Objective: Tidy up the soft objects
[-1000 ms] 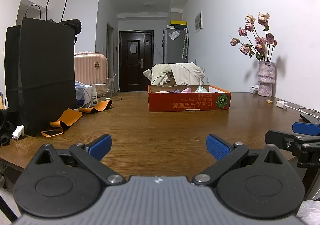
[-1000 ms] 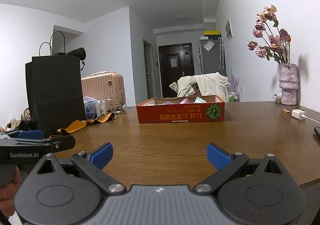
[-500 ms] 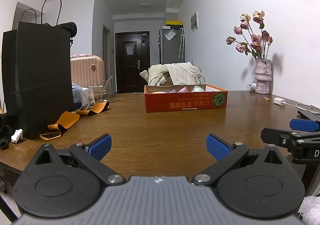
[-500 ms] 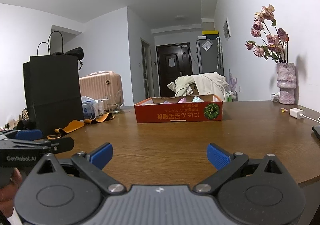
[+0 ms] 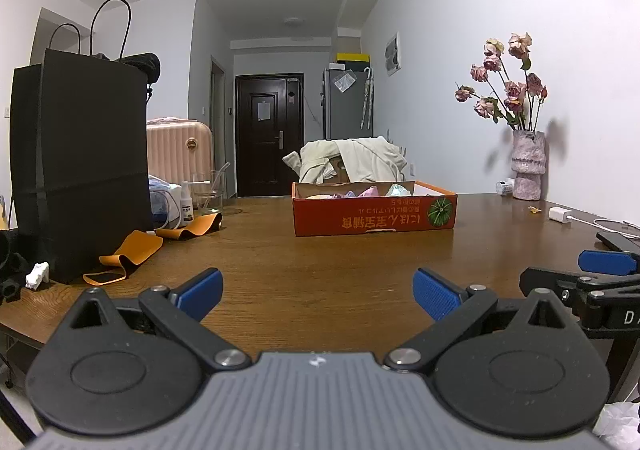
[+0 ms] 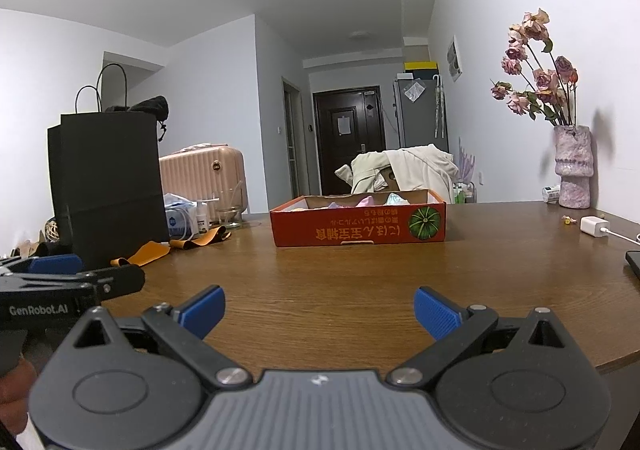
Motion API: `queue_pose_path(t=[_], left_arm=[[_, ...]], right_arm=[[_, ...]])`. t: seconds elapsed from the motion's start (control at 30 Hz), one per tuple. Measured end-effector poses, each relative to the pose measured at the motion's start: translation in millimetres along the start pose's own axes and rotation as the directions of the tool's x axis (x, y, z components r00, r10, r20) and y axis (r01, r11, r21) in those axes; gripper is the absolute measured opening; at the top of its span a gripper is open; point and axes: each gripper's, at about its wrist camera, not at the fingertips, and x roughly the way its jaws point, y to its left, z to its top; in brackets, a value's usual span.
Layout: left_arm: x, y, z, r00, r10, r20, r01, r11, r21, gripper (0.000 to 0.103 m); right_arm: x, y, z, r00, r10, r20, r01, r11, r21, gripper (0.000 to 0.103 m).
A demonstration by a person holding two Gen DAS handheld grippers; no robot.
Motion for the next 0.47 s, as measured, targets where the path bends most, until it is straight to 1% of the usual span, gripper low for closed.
queue_pose_path(t=[0.47], left_arm=[[-0.6,1.0,-0.8,1.000,0.008,0.006,-0.008,1.000,-0.005,0.103]], right_arm=[[-0.6,0.5,-0.2,1.000,0.000,-0.002,0.000,1.000,-0.001,0.102]])
